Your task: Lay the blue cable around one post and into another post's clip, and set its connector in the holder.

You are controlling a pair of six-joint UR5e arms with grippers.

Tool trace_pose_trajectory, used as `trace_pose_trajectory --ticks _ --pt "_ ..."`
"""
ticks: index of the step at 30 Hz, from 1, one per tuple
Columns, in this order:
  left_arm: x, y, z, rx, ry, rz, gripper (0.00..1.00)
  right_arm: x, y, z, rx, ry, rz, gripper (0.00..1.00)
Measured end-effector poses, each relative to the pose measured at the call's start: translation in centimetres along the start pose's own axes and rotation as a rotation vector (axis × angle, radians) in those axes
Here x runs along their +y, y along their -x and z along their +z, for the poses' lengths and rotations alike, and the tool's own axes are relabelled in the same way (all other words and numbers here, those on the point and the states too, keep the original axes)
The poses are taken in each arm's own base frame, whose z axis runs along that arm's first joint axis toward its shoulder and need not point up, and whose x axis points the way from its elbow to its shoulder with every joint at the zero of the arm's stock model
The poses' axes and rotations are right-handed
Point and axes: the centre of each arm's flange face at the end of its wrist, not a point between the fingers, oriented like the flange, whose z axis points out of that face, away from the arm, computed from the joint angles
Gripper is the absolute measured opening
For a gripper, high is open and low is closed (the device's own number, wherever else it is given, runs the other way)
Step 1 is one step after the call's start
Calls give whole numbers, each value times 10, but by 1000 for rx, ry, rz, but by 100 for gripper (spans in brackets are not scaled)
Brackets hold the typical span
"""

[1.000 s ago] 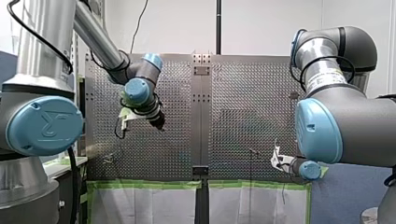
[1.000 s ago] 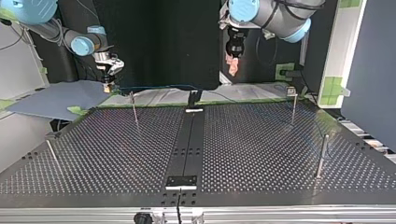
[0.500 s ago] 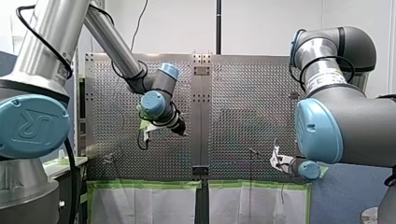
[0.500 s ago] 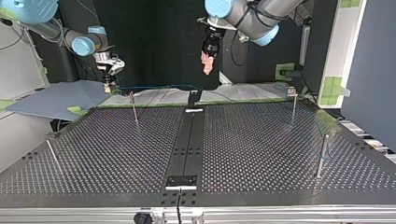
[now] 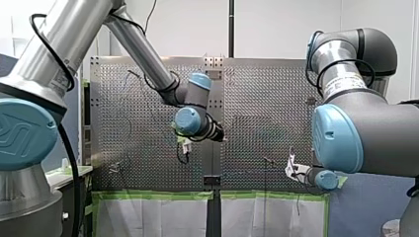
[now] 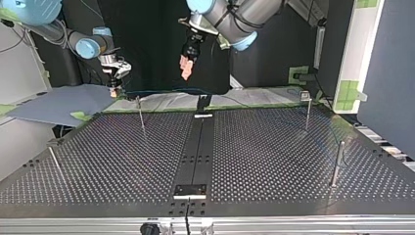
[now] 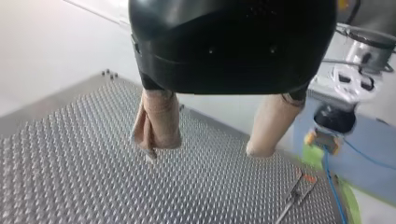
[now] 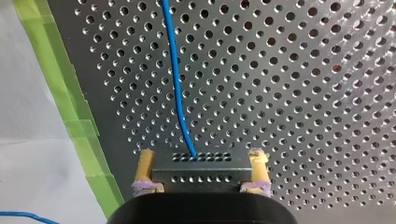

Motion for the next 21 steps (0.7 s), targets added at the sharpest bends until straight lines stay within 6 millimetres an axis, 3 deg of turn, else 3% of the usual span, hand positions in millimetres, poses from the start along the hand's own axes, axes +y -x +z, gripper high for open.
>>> trace_pose_trajectory --ticks 10,21 --pt "-30 -61 -7 15 -81 6 100 -2 2 -1 -12 -1 -9 2" --pt "-8 -91 38 -11 -101 -79 100 -3 7 -7 -64 6 -43 2"
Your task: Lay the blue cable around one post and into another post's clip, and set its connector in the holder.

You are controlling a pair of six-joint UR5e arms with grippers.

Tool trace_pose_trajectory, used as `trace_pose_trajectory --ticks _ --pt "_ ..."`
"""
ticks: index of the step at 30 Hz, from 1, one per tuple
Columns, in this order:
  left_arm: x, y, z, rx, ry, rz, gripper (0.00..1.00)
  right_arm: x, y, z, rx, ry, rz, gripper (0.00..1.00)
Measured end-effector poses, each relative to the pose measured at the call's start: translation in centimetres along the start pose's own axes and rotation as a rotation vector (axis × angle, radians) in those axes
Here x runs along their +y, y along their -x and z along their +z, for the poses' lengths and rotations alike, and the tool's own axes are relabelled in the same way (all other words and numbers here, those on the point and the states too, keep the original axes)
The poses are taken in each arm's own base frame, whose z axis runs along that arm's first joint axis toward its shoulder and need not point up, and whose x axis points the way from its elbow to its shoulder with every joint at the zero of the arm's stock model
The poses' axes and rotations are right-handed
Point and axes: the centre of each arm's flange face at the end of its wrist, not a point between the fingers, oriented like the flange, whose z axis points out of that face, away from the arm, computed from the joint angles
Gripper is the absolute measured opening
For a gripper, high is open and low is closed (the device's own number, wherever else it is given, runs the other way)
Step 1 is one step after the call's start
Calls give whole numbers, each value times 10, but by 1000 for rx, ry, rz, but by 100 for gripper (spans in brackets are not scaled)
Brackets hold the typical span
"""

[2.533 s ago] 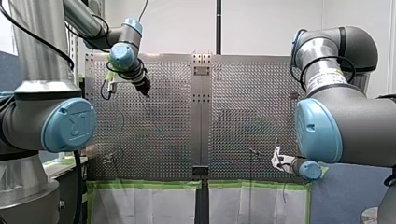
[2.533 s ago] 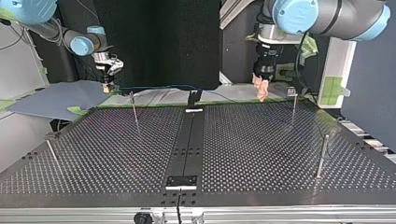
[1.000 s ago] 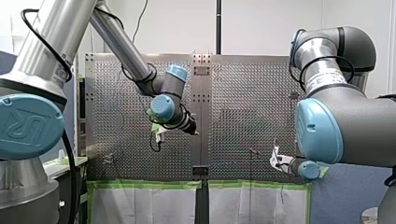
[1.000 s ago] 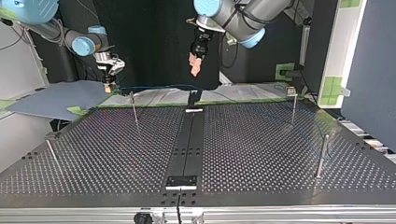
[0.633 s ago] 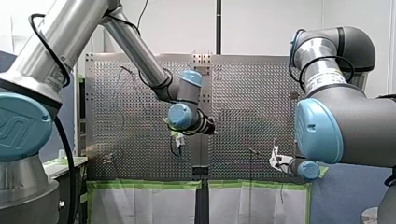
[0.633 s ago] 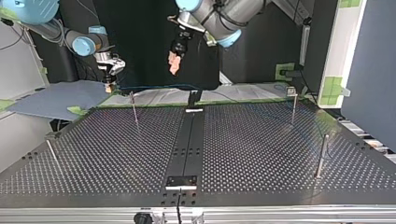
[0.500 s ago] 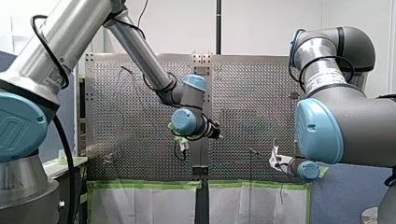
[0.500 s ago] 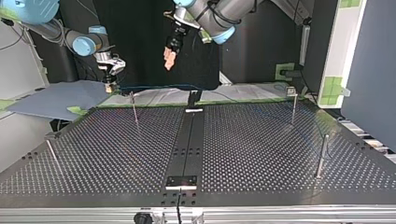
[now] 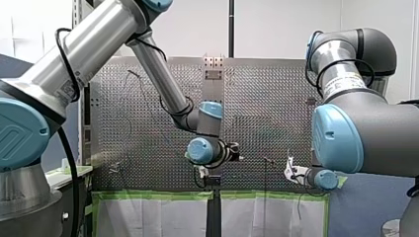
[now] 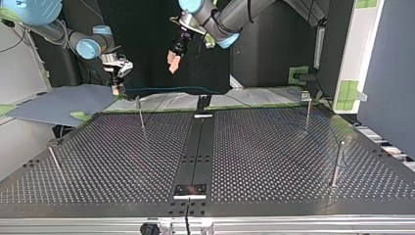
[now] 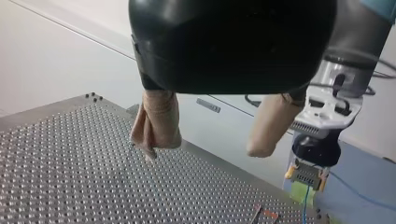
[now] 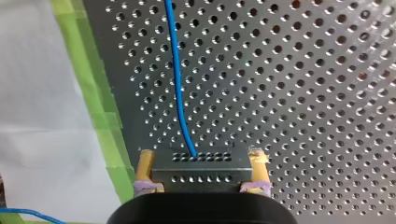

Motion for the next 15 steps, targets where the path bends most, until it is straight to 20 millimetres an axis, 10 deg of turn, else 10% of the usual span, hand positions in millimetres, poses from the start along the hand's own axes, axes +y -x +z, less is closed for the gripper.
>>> trace_pose_trajectory --ticks 15 --pt "40 -36 41 -62 -11 -22 100 -2 0 0 -2 -6 -6 2"
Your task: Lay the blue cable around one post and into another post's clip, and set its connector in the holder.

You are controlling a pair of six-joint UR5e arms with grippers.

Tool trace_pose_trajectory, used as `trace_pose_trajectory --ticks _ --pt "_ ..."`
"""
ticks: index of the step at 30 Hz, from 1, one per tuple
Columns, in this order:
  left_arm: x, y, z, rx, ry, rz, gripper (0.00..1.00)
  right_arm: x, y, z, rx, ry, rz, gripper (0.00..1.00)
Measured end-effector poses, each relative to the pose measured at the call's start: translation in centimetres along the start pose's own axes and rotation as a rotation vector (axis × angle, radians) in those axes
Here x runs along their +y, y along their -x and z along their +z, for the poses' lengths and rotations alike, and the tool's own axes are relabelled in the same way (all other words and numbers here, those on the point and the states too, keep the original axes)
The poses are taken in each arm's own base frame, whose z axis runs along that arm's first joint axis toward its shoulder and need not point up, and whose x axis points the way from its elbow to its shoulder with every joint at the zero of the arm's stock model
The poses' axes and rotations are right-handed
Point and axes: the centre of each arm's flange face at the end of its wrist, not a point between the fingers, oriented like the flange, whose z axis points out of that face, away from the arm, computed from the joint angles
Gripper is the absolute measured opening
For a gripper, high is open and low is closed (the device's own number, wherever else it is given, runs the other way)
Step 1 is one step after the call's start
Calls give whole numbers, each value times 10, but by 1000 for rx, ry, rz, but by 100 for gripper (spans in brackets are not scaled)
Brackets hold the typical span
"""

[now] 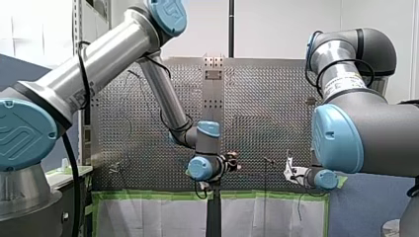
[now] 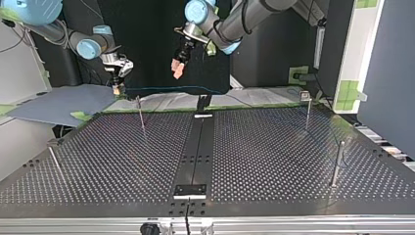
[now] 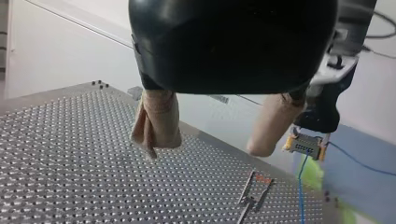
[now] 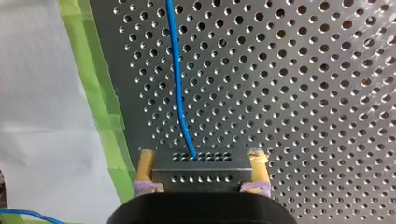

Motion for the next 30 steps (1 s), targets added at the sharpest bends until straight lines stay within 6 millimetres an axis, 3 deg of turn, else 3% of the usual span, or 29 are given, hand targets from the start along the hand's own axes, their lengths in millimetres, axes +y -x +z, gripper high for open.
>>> trace_pose_trajectory --ticks 7,18,30 --pt "5 -17 31 -52 -22 2 100 -3 0 1 6 -9 19 2" --pt "20 -48 60 25 -27 23 100 -12 2 0 -4 -24 3 2" --pt "24 -41 77 -19 21 35 100 3 2 -3 -27 2 -7 2"
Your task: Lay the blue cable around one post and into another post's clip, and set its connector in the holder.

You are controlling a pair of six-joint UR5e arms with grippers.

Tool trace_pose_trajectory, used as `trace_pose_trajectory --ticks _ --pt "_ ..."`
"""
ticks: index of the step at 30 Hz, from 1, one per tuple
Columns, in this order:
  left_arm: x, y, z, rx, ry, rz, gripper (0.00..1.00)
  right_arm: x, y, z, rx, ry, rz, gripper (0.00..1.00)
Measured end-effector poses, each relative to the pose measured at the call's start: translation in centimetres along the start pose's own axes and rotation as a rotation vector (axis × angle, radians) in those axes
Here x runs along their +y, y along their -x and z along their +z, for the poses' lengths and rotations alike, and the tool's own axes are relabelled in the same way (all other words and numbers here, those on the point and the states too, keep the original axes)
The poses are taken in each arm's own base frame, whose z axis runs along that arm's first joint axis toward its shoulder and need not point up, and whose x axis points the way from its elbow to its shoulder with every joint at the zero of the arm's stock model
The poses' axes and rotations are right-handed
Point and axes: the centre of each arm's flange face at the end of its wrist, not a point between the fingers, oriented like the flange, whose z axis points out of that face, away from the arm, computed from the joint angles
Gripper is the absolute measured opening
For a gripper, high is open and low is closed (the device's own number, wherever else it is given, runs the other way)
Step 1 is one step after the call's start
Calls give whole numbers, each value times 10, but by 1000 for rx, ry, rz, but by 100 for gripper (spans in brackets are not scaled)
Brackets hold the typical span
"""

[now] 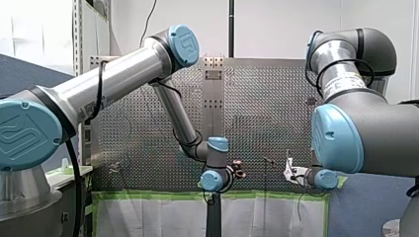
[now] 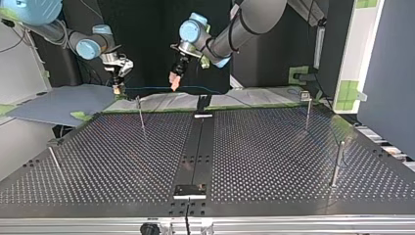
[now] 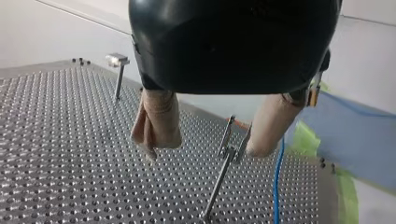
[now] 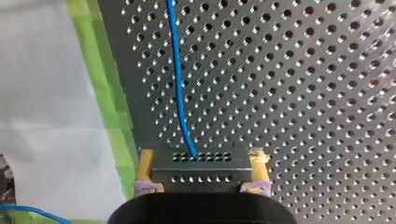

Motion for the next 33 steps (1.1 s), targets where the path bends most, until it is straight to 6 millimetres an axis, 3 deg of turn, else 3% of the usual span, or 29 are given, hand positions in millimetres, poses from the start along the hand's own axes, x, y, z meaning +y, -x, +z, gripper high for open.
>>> trace_pose_trajectory --ticks 13,25,33 --pt "-25 -19 -18 89 -57 12 100 2 -3 -4 -29 -40 -22 2" --pt "-32 -1 7 34 -48 -44 100 -14 -51 -14 5 -83 -22 2" --pt "-23 2 10 44 -24 -48 100 -17 -52 -19 13 -88 -24 2"
